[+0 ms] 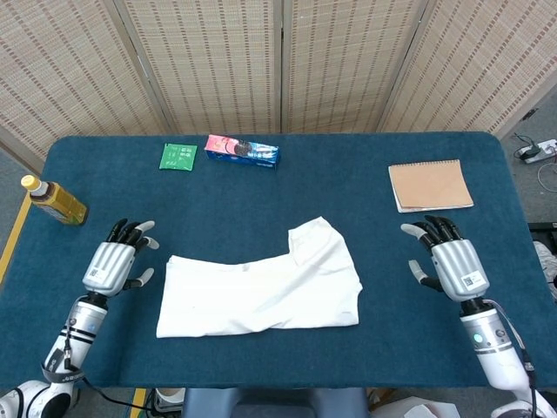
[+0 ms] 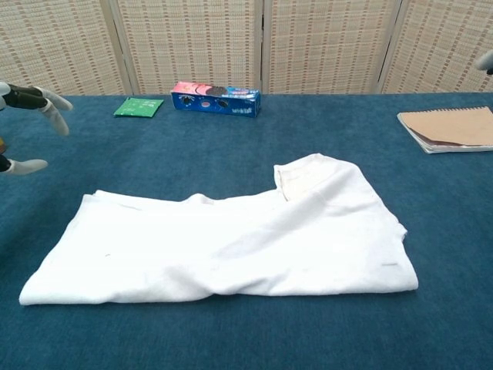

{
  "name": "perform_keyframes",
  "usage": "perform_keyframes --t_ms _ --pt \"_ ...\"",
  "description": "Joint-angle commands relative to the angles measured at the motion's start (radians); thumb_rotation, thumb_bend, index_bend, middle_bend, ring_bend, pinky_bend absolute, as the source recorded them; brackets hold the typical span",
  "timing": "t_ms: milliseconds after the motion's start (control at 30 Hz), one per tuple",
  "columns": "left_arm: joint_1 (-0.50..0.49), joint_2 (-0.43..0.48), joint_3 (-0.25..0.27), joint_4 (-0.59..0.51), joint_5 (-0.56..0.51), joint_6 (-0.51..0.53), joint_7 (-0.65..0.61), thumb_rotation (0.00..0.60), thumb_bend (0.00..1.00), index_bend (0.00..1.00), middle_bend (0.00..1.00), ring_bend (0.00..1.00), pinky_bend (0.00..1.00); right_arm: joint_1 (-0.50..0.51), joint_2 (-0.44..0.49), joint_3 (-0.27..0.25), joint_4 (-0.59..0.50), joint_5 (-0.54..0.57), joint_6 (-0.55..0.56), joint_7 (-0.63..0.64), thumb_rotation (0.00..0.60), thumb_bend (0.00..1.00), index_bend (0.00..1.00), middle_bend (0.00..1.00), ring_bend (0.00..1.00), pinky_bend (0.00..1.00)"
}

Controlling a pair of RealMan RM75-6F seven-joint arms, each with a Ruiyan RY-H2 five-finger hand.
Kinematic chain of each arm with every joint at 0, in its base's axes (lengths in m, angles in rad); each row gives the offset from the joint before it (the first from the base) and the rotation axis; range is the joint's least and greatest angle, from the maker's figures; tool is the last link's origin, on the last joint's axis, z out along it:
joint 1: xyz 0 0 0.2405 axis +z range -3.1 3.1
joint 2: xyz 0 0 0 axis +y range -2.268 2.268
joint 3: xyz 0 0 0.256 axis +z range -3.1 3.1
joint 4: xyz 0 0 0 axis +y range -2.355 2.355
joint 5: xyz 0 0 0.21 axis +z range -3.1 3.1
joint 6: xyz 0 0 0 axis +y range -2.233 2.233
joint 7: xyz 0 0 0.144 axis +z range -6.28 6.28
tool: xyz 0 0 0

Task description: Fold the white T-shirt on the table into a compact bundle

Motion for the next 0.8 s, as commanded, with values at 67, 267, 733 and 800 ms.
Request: perform_keyframes --t_ms 67,267,733,800 --pt "-0.041 -0.038 -0.011 0.063 -0.024 -0.062 -0.003 0.600 0.31 0.48 0.16 0.12 0.00 -0.022 0.019 0.000 -0.013 -0.010 0.030 -0.010 0.600 0.37 0.24 0.25 0.12 0.12" --pt "-0.099 -0.097 -0.017 0.146 -0.087 -0.160 0.063 0.600 0.31 0.49 0.16 0.12 0.00 -0.041 0.044 0.026 -0.034 0.002 0.062 -0.017 0.600 0.37 0.24 0.25 0.12 0.12" --pt "-0.151 -0.166 0.002 0.210 -0.198 -0.263 0.186 0.600 0.31 0.54 0.16 0.11 0.00 -0.075 0.056 0.038 -0.027 0.001 0.082 0.009 0.600 0.37 0.24 0.25 0.12 0.12" --pt "-0.155 -0.169 0.004 0.212 -0.208 -0.268 0.195 0.600 0.31 0.55 0.16 0.11 0.00 -0.078 0.056 0.038 -0.024 -0.001 0.083 0.013 0.600 0.37 0.24 0.25 0.12 0.12"
